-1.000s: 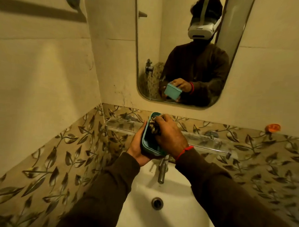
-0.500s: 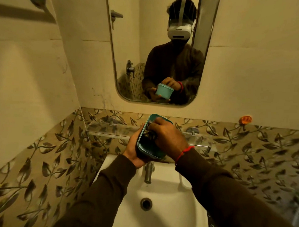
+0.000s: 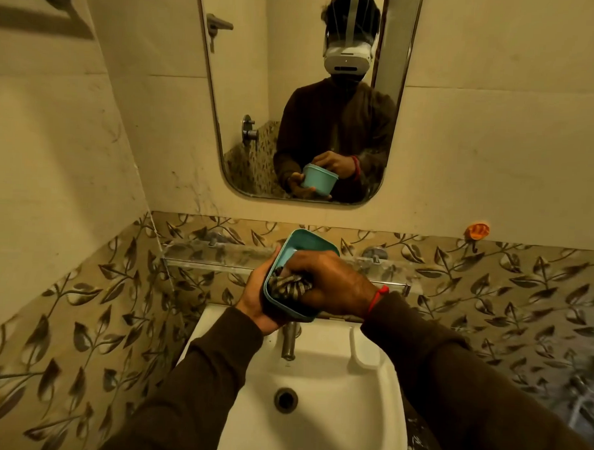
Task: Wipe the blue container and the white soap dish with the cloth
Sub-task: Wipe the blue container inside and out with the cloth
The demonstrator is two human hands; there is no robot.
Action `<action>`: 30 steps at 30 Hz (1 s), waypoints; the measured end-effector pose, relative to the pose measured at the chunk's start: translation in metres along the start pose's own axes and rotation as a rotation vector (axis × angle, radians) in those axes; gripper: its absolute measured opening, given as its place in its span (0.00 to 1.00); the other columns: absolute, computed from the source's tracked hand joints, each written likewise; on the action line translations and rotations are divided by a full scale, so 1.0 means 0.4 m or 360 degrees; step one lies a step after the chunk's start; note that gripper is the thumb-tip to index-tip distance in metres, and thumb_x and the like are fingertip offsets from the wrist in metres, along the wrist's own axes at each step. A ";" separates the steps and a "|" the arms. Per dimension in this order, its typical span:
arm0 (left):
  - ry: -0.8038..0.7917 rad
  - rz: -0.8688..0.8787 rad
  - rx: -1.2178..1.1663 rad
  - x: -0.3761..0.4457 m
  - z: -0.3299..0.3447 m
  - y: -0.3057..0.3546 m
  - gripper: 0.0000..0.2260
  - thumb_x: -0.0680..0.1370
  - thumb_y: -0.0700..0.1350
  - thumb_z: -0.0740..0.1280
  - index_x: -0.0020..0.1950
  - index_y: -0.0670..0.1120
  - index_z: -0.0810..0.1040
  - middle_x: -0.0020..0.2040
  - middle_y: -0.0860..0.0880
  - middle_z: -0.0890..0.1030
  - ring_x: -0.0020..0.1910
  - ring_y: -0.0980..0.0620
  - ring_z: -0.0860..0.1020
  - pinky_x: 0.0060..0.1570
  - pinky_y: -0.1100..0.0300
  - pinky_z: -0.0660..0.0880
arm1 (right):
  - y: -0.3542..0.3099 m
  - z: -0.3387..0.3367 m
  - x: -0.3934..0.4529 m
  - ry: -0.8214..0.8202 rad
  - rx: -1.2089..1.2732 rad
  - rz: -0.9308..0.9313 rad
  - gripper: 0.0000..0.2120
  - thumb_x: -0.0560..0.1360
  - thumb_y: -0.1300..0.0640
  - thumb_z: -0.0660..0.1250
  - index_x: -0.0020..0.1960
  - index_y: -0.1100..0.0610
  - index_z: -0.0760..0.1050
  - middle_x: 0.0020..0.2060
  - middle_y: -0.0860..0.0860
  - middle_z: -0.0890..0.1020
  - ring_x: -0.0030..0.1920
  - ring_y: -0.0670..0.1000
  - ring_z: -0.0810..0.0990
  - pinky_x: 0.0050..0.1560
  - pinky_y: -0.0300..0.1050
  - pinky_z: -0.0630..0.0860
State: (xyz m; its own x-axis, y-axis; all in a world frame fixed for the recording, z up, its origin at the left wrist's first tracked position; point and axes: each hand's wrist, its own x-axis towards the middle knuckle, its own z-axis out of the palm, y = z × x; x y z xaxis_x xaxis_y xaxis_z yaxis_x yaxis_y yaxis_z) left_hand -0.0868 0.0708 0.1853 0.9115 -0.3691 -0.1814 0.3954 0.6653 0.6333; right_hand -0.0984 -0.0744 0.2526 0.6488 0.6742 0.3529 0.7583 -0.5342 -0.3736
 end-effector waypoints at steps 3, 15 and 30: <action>0.0009 -0.0002 0.0002 0.000 0.015 0.005 0.24 0.83 0.58 0.57 0.66 0.42 0.79 0.59 0.37 0.81 0.56 0.40 0.80 0.59 0.46 0.77 | 0.007 -0.008 0.013 0.0469 0.0268 0.0432 0.10 0.68 0.61 0.74 0.49 0.57 0.79 0.45 0.53 0.82 0.47 0.52 0.79 0.49 0.48 0.79; 0.0108 0.0025 0.0053 0.006 0.043 0.004 0.24 0.81 0.59 0.57 0.65 0.44 0.79 0.58 0.37 0.81 0.53 0.39 0.80 0.49 0.47 0.79 | 0.002 -0.060 0.035 0.0136 0.0054 0.0102 0.08 0.70 0.59 0.73 0.47 0.57 0.76 0.42 0.49 0.78 0.43 0.47 0.75 0.43 0.40 0.71; -0.0021 -0.0043 0.0093 0.011 0.077 0.005 0.22 0.75 0.56 0.61 0.61 0.44 0.78 0.52 0.38 0.82 0.47 0.40 0.81 0.39 0.49 0.82 | 0.007 -0.082 0.025 0.0096 0.0004 -0.0091 0.09 0.69 0.59 0.74 0.48 0.58 0.78 0.43 0.50 0.80 0.43 0.47 0.76 0.44 0.37 0.74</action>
State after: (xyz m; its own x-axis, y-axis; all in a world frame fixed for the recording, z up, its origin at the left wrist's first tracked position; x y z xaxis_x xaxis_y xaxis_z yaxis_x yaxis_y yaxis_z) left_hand -0.0855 0.0507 0.2088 0.8987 -0.3954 -0.1895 0.4125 0.6158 0.6713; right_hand -0.0877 -0.0861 0.2833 0.6071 0.6717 0.4245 0.7941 -0.4942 -0.3537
